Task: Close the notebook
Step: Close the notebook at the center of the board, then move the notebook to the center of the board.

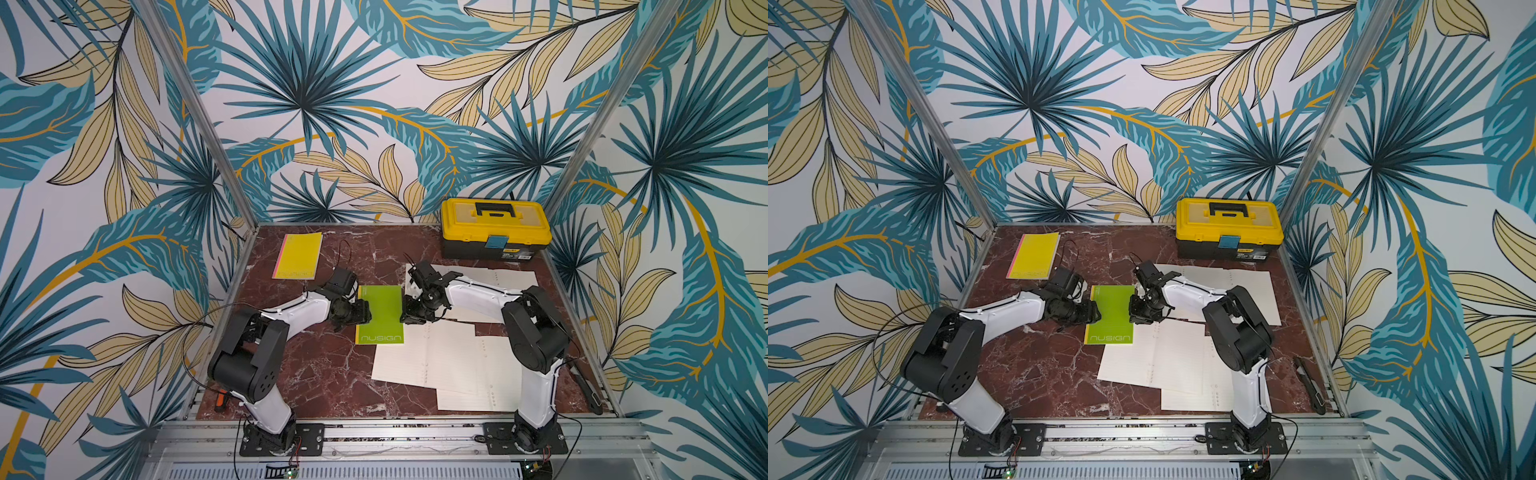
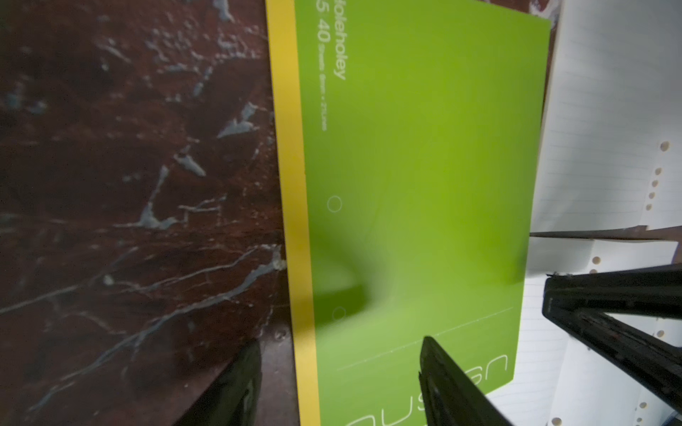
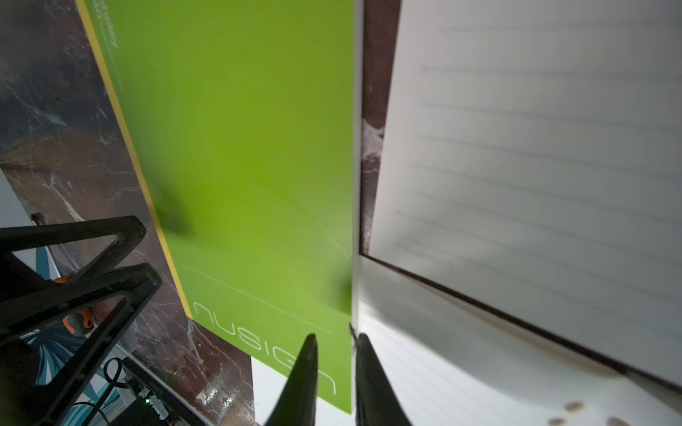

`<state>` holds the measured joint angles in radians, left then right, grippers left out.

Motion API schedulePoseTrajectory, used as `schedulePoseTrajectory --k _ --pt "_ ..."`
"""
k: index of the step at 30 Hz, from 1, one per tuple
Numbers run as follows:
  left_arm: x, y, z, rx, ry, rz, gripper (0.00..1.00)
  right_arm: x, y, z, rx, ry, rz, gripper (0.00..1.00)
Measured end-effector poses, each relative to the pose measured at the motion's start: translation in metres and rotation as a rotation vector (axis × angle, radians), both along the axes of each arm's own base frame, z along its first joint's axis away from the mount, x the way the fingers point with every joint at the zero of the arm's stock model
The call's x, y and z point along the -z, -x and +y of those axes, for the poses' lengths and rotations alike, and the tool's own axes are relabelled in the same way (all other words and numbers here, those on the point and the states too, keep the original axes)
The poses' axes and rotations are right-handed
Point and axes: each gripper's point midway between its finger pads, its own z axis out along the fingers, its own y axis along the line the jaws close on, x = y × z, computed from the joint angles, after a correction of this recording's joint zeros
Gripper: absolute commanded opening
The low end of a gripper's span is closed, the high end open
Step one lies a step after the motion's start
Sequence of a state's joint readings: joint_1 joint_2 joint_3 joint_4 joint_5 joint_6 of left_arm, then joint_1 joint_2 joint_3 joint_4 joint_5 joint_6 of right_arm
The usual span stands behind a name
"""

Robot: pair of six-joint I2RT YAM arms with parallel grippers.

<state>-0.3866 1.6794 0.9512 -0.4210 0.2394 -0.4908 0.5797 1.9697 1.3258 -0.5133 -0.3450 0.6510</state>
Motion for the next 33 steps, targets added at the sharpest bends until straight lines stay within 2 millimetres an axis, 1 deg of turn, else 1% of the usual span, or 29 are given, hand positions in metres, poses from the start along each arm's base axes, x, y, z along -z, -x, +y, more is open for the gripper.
schedulePoseTrajectory --k 2,7,12,14,20,25,29,33 --pt "0.005 0.002 0.001 0.004 -0.007 0.014 0.61 0.002 0.001 0.001 -0.003 0.003 0.003 0.20" --pt "0.005 0.001 0.000 0.005 -0.004 0.015 0.61 0.012 0.005 0.002 -0.010 0.016 0.024 0.20" --pt "0.005 0.000 -0.001 0.006 -0.003 0.016 0.60 0.013 0.005 0.004 -0.014 0.013 0.026 0.18" --pt "0.005 -0.001 -0.002 0.007 -0.002 0.017 0.58 0.013 0.004 0.007 -0.019 0.010 0.025 0.17" --pt "0.005 -0.002 0.001 0.002 -0.006 0.017 0.57 0.012 0.002 0.017 -0.034 0.008 0.025 0.17" --pt "0.005 -0.007 0.011 -0.025 -0.007 0.016 0.57 0.012 -0.006 0.026 -0.040 0.012 0.026 0.17" --pt "0.005 -0.013 0.022 -0.049 -0.006 0.013 0.57 0.010 -0.017 0.036 -0.044 0.005 0.020 0.17" --pt "0.005 -0.025 0.033 -0.068 -0.010 0.010 0.57 0.010 -0.029 0.046 -0.046 -0.005 0.009 0.17"
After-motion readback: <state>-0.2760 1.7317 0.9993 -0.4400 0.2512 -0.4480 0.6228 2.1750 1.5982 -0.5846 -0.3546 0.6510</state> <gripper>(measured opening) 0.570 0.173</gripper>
